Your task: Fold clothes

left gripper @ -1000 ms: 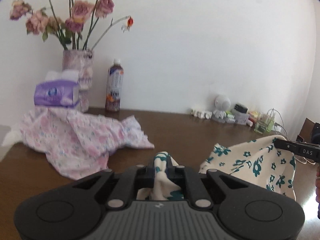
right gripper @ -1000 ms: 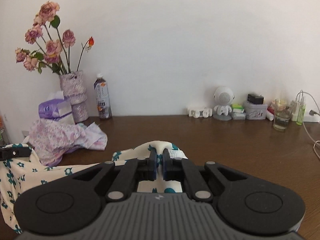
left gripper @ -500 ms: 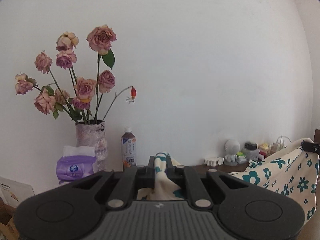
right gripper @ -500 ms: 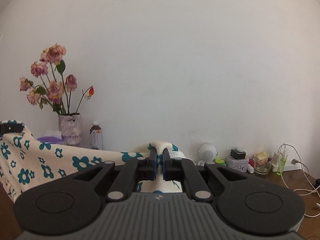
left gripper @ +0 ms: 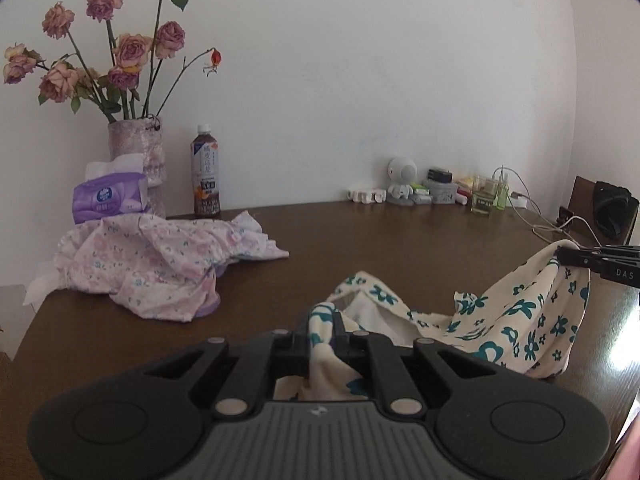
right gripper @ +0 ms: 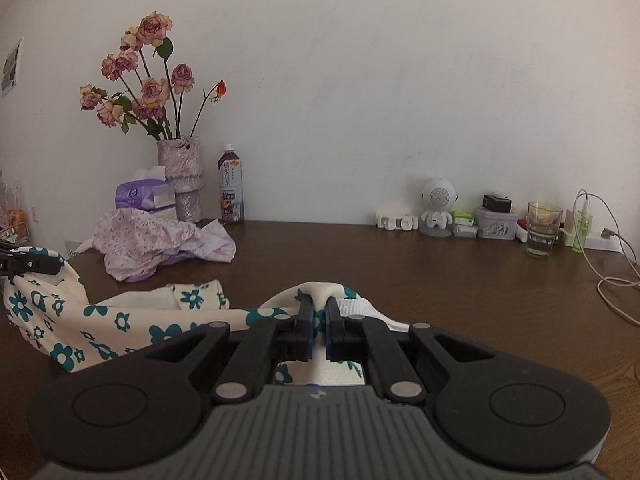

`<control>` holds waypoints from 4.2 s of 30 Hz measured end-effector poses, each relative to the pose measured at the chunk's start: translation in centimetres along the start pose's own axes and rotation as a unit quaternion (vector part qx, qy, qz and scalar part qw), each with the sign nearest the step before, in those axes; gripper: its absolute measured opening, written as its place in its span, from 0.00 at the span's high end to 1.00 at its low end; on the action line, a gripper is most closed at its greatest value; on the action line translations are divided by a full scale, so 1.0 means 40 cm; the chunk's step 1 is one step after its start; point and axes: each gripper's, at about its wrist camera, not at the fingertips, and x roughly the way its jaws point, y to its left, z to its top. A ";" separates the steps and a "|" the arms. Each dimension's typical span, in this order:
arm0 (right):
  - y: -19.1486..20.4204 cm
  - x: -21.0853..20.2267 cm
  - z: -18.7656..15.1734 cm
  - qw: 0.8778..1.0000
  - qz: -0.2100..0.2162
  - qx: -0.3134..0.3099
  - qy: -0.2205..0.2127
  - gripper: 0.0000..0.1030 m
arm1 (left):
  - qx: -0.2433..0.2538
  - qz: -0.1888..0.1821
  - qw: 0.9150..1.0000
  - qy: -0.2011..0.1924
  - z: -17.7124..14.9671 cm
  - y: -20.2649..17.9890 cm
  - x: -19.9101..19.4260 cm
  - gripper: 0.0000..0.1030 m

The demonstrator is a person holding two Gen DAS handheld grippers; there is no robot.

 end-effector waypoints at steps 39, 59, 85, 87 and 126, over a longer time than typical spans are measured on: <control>-0.063 -0.057 -0.033 0.994 0.017 0.025 0.101 0.38 | -0.028 -0.002 0.998 0.048 -0.055 0.015 -0.064 0.35; -0.130 0.254 -0.051 0.975 0.049 0.081 0.200 0.90 | 0.020 -0.055 0.989 0.139 -0.139 -0.040 0.111 0.78; -0.226 0.275 0.247 0.994 0.047 0.095 0.004 0.95 | 0.085 0.005 0.996 -0.027 0.168 0.000 0.121 0.92; -0.233 0.225 0.192 0.994 0.057 0.089 0.020 0.95 | 0.096 -0.018 0.995 -0.007 0.106 -0.015 0.099 0.92; 0.003 0.182 0.023 0.985 0.030 -0.085 0.148 0.42 | -0.027 -0.004 0.998 0.063 -0.107 0.023 -0.003 0.28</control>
